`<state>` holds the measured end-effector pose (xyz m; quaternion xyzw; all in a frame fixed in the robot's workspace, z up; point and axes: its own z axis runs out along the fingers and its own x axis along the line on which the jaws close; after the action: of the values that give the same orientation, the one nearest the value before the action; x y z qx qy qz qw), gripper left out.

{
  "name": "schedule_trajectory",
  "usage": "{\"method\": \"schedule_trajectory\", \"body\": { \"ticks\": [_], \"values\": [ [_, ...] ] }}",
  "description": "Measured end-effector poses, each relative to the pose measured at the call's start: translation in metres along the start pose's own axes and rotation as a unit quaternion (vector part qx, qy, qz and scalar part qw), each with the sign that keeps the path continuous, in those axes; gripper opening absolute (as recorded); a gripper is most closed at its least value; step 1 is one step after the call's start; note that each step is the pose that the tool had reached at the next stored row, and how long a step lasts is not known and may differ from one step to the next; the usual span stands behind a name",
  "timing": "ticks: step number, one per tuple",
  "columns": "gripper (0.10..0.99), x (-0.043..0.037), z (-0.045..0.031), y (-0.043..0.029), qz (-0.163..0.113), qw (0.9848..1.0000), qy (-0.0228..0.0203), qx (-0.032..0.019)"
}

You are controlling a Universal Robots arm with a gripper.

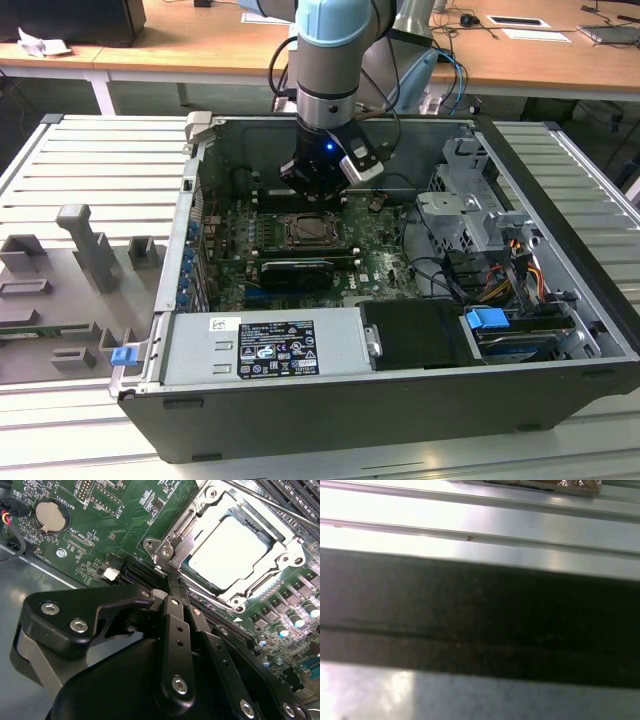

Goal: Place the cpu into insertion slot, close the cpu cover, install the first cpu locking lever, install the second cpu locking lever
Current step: 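Install the first cpu locking lever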

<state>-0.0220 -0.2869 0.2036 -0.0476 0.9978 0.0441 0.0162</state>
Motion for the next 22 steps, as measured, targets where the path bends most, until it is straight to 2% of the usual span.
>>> {"method": "schedule_trajectory", "body": {
  "ticks": [15, 19, 22],
  "values": [
    [0.106, 0.0003, 0.0016, -0.0027, 0.000, 1.0000, 0.0001, 0.0004],
    [0.106, 0.0001, 0.0018, -0.0027, 0.000, 1.0000, -0.0001, -0.0011],
    [0.106, 0.0000, -0.0019, -0.0024, 0.000, 1.0000, 0.0000, -0.0011]
  ]
}}
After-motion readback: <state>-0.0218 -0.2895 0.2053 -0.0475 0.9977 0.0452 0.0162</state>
